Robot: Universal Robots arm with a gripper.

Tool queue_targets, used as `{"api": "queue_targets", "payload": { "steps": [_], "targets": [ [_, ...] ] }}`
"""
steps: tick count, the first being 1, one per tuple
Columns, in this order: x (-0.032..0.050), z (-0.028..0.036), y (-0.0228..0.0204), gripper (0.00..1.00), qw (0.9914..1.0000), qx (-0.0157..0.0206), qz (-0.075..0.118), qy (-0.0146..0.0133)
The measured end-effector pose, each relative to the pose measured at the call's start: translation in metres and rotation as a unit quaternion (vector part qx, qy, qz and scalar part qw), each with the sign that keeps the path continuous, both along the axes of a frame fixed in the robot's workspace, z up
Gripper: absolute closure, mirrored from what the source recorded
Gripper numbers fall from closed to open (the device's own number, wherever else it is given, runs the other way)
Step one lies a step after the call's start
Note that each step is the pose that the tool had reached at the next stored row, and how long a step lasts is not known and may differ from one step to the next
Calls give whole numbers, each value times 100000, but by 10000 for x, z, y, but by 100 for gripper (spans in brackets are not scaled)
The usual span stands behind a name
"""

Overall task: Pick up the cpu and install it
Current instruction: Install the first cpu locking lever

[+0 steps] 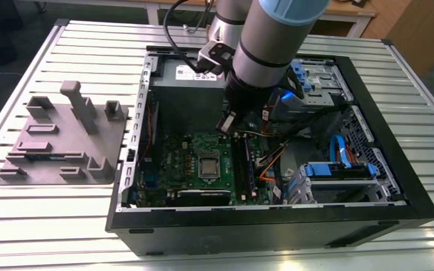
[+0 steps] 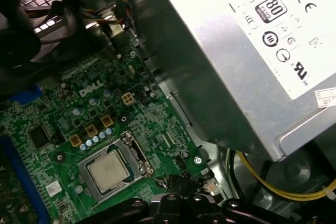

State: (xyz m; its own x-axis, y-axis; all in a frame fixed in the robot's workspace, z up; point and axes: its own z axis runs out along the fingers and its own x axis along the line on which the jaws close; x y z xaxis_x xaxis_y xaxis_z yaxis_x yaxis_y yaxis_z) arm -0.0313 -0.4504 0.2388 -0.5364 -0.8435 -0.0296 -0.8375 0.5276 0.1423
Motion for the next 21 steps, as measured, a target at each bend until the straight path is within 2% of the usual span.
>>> {"api": "queue_targets", "payload": {
  "steps": [6,15,21],
  "targets": [
    [-1,-1,-59,90,100000,3,25,-6],
    [-1,0,-61,90,100000,11,61,-3],
    [-23,-1,-72,90,99976,1,2210,-118]
  ]
}}
